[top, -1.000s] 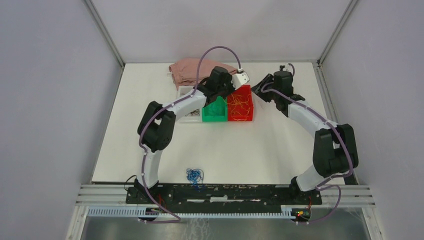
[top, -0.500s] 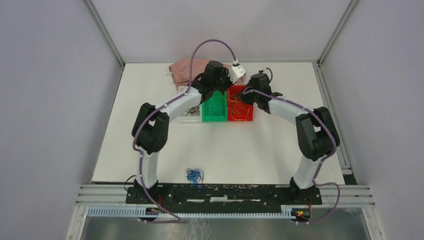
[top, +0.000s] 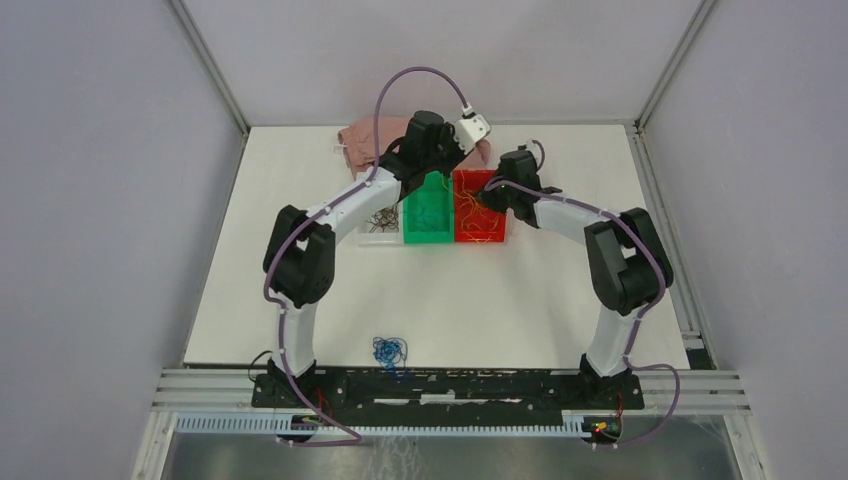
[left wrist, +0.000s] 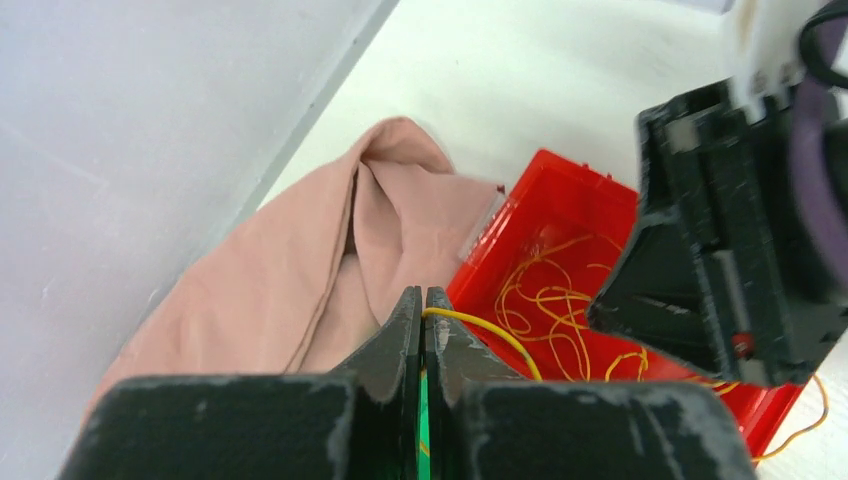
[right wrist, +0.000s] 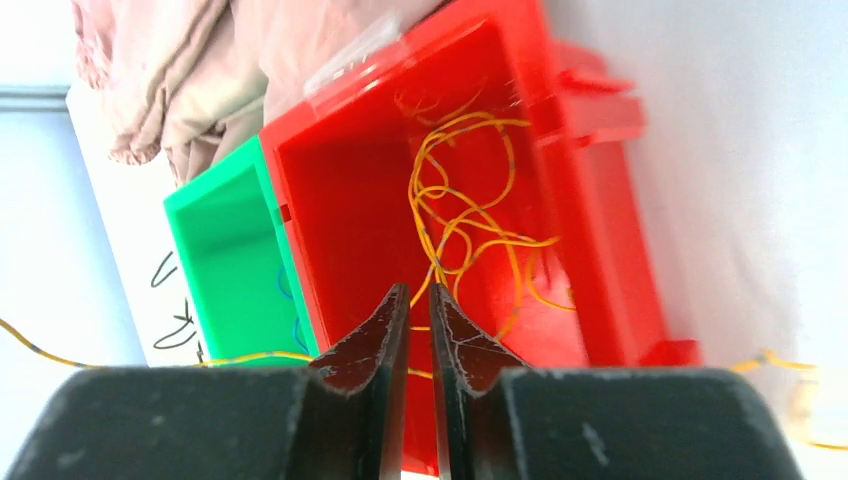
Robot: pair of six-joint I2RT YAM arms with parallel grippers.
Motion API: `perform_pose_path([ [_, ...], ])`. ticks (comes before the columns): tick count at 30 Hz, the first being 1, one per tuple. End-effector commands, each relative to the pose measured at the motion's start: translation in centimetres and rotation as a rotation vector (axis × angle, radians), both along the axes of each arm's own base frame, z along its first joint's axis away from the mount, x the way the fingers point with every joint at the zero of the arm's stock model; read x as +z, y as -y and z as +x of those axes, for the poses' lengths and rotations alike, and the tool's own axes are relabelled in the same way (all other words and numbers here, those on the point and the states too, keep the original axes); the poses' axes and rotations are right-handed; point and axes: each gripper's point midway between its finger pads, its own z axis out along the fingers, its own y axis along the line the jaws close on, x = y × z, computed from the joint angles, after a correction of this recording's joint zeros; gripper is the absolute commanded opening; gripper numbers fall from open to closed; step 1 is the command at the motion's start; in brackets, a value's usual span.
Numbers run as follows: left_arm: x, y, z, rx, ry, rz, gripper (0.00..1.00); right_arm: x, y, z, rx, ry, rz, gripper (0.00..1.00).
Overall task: Untangle the cables
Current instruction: Place the cable in the bin.
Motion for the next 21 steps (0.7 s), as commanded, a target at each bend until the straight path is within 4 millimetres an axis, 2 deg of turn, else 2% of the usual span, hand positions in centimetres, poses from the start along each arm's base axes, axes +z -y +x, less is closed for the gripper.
perform_pose_path([
  [1, 3.8, 1.7, 0.9, 0.012, 0.042, -0.107, 0.03, 6.5, 2.7, 0.7, -0.032, 0.153, -0.006, 0.2],
  [4, 3.2, 2.6, 0.8, 0.002, 0.034, -0.108, 0.03, 8.4, 3.8, -0.1, -0.037, 0.179, -0.029, 0.29],
  [6, 2.6, 3.3, 0.5, -0.008, 0.028, -0.103, 0.03, 8.9, 4.7, -0.9, -0.056, 0.181, -0.056, 0.35],
  [12, 0.3, 5.5, -0.3, -0.036, -0.014, -0.098, 0.03, 9.5, 7.8, -2.8, -0.126, 0.198, -0.088, 0.33],
  [18, -1.8, 6.5, -0.1, -0.031, -0.025, -0.086, 0.03, 9.0, 7.3, -3.3, -0.083, 0.18, -0.061, 0.29],
  [19, -2.1, 6.5, 0.0, -0.028, -0.025, -0.078, 0.05, 8.9, 7.1, -3.3, -0.07, 0.178, -0.056, 0.29],
  [20, -2.3, 6.4, 0.0, -0.027, -0.024, -0.069, 0.11, 8.9, 6.9, -3.3, -0.058, 0.178, -0.051, 0.29],
  [21, -2.6, 6.3, 0.1, -0.029, -0.024, -0.057, 0.25, 8.8, 6.7, -3.3, -0.044, 0.178, -0.05, 0.29],
])
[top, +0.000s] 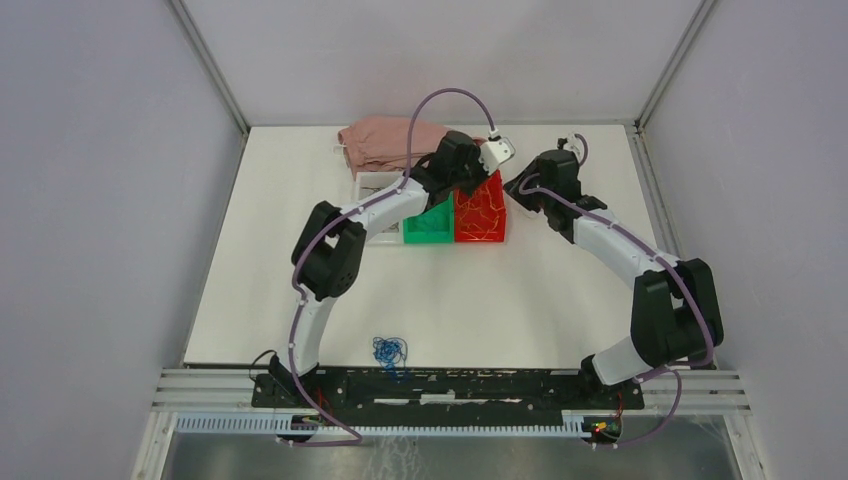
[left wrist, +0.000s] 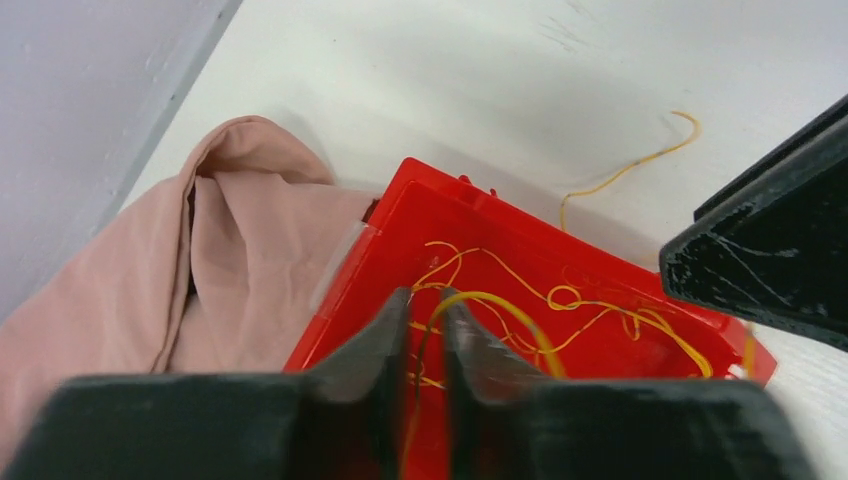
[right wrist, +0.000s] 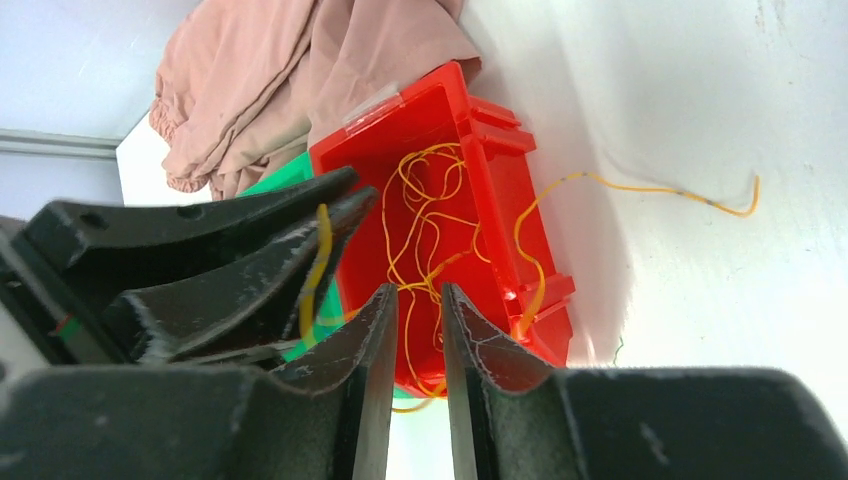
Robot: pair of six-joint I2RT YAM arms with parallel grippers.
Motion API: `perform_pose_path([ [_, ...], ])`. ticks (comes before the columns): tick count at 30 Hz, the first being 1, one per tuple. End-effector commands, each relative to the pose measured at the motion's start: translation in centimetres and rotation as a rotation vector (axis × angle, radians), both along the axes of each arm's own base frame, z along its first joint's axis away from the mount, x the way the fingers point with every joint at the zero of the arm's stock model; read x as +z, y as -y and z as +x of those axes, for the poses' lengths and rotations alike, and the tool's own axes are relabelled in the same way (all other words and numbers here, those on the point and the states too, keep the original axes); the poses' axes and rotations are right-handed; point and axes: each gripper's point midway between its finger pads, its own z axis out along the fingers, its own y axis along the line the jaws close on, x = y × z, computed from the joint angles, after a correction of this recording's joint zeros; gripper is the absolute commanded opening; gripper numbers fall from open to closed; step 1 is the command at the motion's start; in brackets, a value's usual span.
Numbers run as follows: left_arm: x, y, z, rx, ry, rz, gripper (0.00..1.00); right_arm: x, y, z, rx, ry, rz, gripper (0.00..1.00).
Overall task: Untangle the cables
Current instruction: Place the cable in the bin.
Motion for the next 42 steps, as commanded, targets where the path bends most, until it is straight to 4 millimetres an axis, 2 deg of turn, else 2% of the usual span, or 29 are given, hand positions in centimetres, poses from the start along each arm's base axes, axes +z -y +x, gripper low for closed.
perform_pose_path([
  [1, 2.7, 0.8, 1.4, 0.022, 0.062, -0.054, 0.41, 0.9, -0.9, 0.2, 0.062, 0.032, 0.009, 0.29],
  [2, 2.6, 0.7, 1.4, 0.016, 0.055, -0.038, 0.54, 0.9, -1.1, 0.1, 0.074, 0.034, 0.011, 0.29],
  [4, 2.7, 0.9, 0.9, -0.025, 0.024, -0.019, 0.66, 1.3, -1.4, 0.1, 0.094, 0.045, 0.016, 0.28],
  [8, 4.0, 1.0, -0.3, -0.094, -0.012, -0.02, 0.74, 1.7, -1.5, -0.3, 0.109, 0.059, 0.019, 0.28],
  [10, 4.2, 0.7, -1.1, -0.145, -0.027, 0.023, 0.78, 1.8, -1.7, -0.7, 0.127, 0.063, 0.028, 0.28],
  [13, 4.4, -0.1, -2.1, -0.232, -0.056, 0.103, 0.88, 2.2, -2.2, -1.3, 0.166, 0.085, 0.049, 0.3],
  [18, 3.9, -1.2, -2.7, -0.274, -0.077, 0.167, 0.89, 3.8, -3.0, -2.9, 0.235, 0.159, 0.094, 0.42],
  [22, 3.8, -1.6, -3.3, -0.31, -0.088, 0.204, 0.89, 3.9, -3.4, -3.6, 0.278, 0.165, 0.091, 0.5],
  [28, 6.9, -3.9, -3.1, -0.32, -0.087, 0.208, 0.97, 2.3, -3.0, -2.6, 0.264, 0.081, 0.025, 0.46],
  [30, 7.8, -5.5, -2.7, -0.294, -0.093, 0.204, 0.99, 1.8, -1.6, -2.3, 0.211, 0.044, -0.034, 0.5],
  [32, 8.8, -7.2, -2.7, -0.274, -0.108, 0.197, 0.99, 1.0, 0.7, -2.4, 0.116, -0.004, -0.102, 0.62],
  [34, 9.7, -9.0, -2.7, -0.239, -0.133, 0.171, 0.99, 0.3, 2.8, -2.7, 0.025, -0.054, -0.155, 0.67],
  [39, 10.8, -13.6, -4.2, -0.189, -0.225, 0.114, 0.99, -2.6, 6.9, -3.0, -0.123, -0.175, -0.322, 0.63],
  [42, 11.4, -15.6, -6.2, -0.19, -0.257, 0.079, 0.99, -5.0, 7.9, -2.3, -0.14, -0.257, -0.403, 0.62],
])
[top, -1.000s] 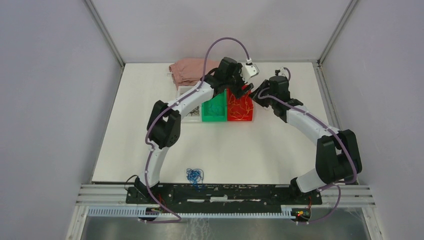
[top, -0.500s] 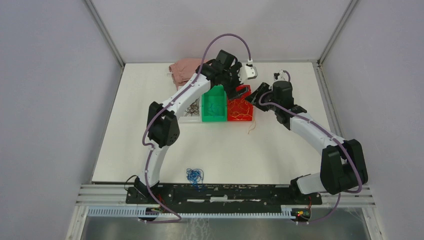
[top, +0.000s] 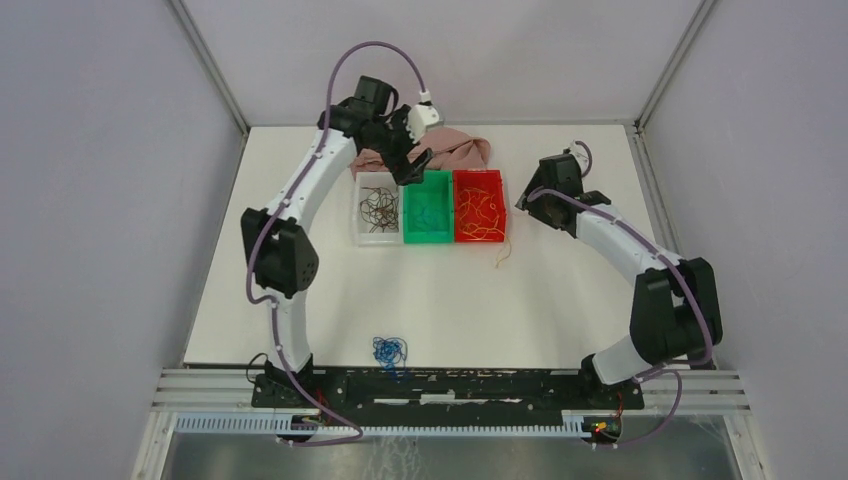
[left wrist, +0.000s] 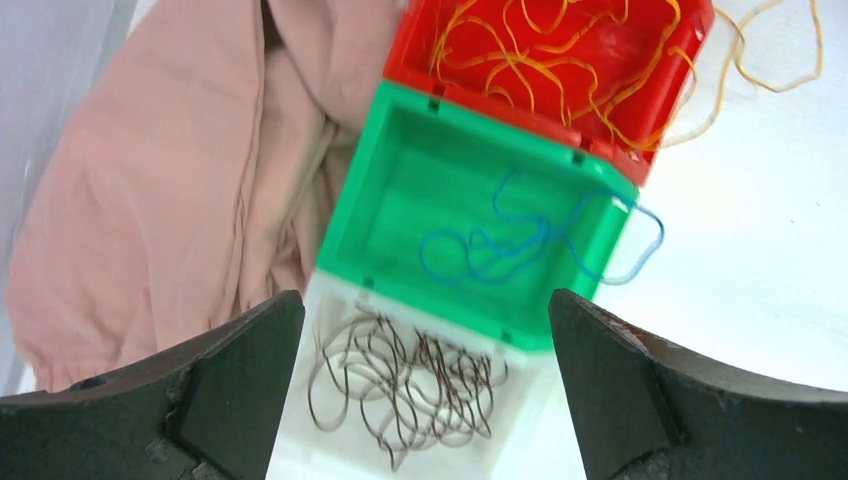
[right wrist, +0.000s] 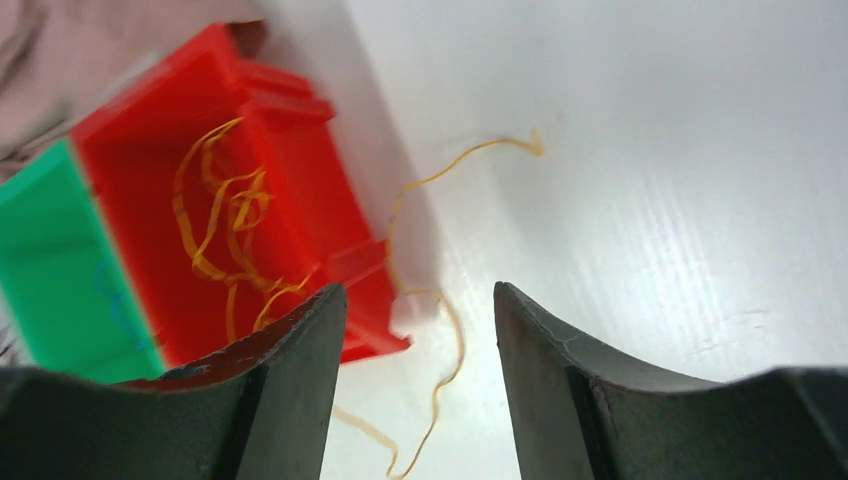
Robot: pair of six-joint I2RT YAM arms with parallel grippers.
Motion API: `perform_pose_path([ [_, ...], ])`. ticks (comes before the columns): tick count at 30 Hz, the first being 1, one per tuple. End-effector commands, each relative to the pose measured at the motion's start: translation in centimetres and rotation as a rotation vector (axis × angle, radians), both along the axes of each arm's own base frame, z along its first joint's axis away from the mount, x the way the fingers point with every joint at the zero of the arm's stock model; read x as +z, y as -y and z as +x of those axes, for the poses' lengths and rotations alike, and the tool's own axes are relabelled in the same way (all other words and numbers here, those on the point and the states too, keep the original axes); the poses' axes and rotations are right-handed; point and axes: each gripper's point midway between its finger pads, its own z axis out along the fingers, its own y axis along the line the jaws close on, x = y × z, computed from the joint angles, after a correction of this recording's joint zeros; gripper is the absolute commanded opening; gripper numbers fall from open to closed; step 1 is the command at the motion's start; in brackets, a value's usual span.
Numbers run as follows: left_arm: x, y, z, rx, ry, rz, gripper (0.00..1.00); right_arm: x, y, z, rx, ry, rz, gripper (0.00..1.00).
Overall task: Untangle the cables
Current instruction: Place the cable in the bin.
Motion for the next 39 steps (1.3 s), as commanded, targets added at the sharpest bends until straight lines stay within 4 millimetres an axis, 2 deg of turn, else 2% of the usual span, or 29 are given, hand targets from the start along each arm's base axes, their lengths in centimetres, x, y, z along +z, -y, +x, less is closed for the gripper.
perform_pose_path([
  [1, 4.8, -1.9, -4.6, -0.021, -0.021, -0.107, 0.99, -2.2, 3.5, 1.4, -0.103, -0.098, -0.198, 0.62],
  [6, 4.6, -4.0, -7.1, -0.004, -0.059, -0.1, 0.99, -4.7, 4.3, 2.8, -0.106, -0.186, -0.292, 0.61],
  [9, 4.8, -5.3, -7.2, 0.058, -0.097, -0.123, 0.99, -5.9, 4.2, 3.7, -0.118, -0.219, -0.282, 0.59],
  [14, 4.7, -7.9, -8.3, 0.106, -0.151, -0.138, 0.99, -6.8, 2.6, 5.5, -0.141, -0.216, -0.19, 0.57],
  [16, 4.4, -8.6, -9.0, 0.109, -0.154, -0.133, 0.99, -7.7, 2.0, 6.0, -0.161, -0.229, -0.149, 0.56],
  [22, 4.0, -9.3, -10.6, 0.098, -0.158, -0.131, 0.99, -10.1, 0.9, 6.8, -0.173, -0.274, -0.1, 0.54],
  [26, 4.3, -9.5, -10.7, 0.104, -0.135, -0.135, 0.99, -10.7, 1.1, 6.8, -0.199, -0.278, -0.103, 0.47],
  [30, 4.2, -9.5, -10.9, 0.103, -0.132, -0.139, 0.99, -10.8, 1.6, 7.1, -0.215, -0.276, -0.128, 0.33],
  [35, 4.1, -9.7, -10.8, 0.117, -0.114, -0.136, 0.99, -9.6, 2.3, 7.7, -0.235, -0.233, -0.129, 0.01],
  [39, 4.3, -9.7, -10.8, 0.117, -0.097, -0.143, 0.99, -6.2, 2.7, 8.7, -0.249, -0.139, -0.112, 0.0],
])
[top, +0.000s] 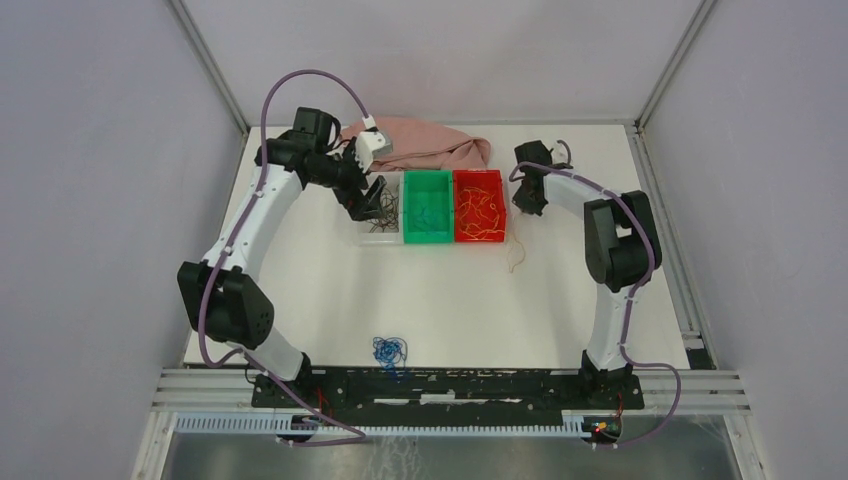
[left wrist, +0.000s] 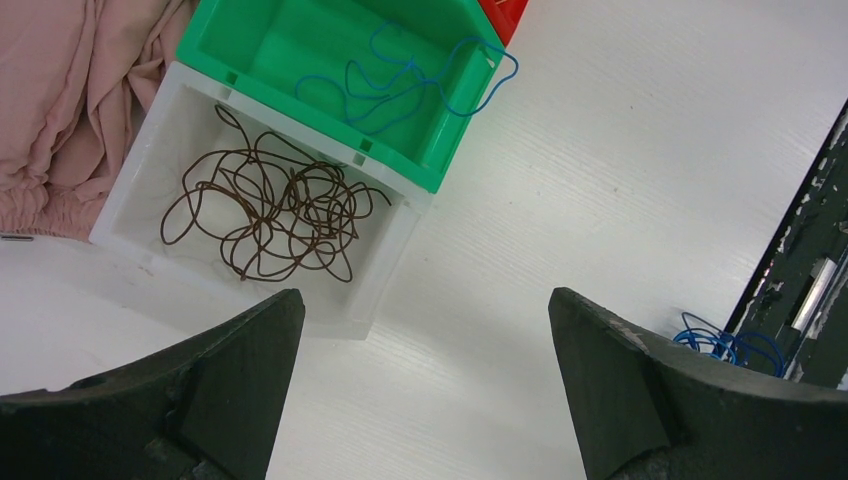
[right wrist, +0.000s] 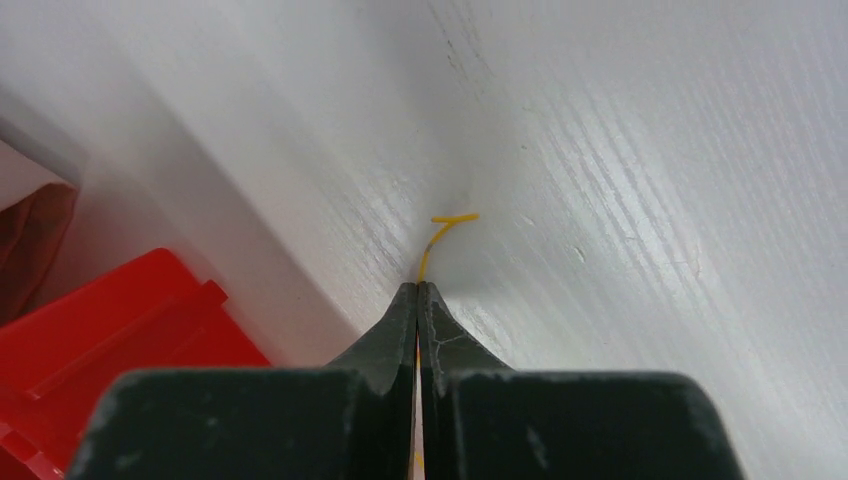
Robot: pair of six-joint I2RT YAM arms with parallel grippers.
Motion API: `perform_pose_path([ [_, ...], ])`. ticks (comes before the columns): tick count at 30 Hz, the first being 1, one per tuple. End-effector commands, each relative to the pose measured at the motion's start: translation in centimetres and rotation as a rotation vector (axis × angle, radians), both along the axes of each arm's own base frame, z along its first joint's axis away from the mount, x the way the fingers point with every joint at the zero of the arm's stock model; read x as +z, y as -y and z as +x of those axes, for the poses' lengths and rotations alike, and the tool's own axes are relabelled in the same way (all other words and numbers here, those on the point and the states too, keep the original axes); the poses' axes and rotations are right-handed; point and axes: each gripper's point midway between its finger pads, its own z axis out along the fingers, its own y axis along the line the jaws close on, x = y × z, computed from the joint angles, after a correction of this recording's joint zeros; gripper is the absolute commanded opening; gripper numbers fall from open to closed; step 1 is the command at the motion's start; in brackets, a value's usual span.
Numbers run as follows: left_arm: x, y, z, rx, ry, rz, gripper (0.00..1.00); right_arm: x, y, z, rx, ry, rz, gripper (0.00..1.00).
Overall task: Untangle the cables
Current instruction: Place the cable in the bin.
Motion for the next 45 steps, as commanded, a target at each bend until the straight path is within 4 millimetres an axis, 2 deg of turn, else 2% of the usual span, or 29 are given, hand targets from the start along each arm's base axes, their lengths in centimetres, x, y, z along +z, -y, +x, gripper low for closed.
perform_pose_path([
  [1, 2.4, 0.4, 0.1, 0.0, 0.084, -0.045, 0.99, 5.4, 1.0, 2.1, -0.043, 0.164, -0.003, 0.0],
  [8, 2.3, 0.7, 0.5, 0.006, 0.082, -0.06, 0.99, 13.2, -0.3, 2.8, -0.036, 0.384, 0.113, 0.0],
  [13, 2.5, 0.8, 0.6, 0.009, 0.085, -0.067, 0.99, 17.3, -2.4, 3.3, 0.006, 0.477, 0.197, 0.0],
  [23, 2.2, 1.0, 0.7, 0.008, 0.069, -0.079, 0.99, 24.3, -9.1, 3.4, 0.132, 0.602, 0.371, 0.0],
  [27, 2.1, 1.1, 0.7, 0.006, 0.062, -0.087, 0.99, 26.4, -11.7, 3.5, 0.193, 0.636, 0.414, 0.0],
  [30, 2.1, 1.2, 0.8, 0.012, 0.06, -0.092, 0.99, 26.4, -13.3, 4.0, 0.231, 0.632, 0.422, 0.0],
  [34, 2.2, 1.2, 0.8, 0.013, 0.063, -0.095, 0.99, 24.7, -14.5, 5.1, 0.251, 0.599, 0.43, 0.0],
  [38, 2.3, 1.2, 0.9, 0.015, 0.067, -0.099, 0.99, 21.3, -15.0, 6.2, 0.253, 0.541, 0.411, 0.0],
  [45, 2.2, 1.1, 1.1, 0.023, 0.066, -0.101, 0.99, 16.0, -14.6, 7.5, 0.266, 0.46, 0.316, 0.0],
])
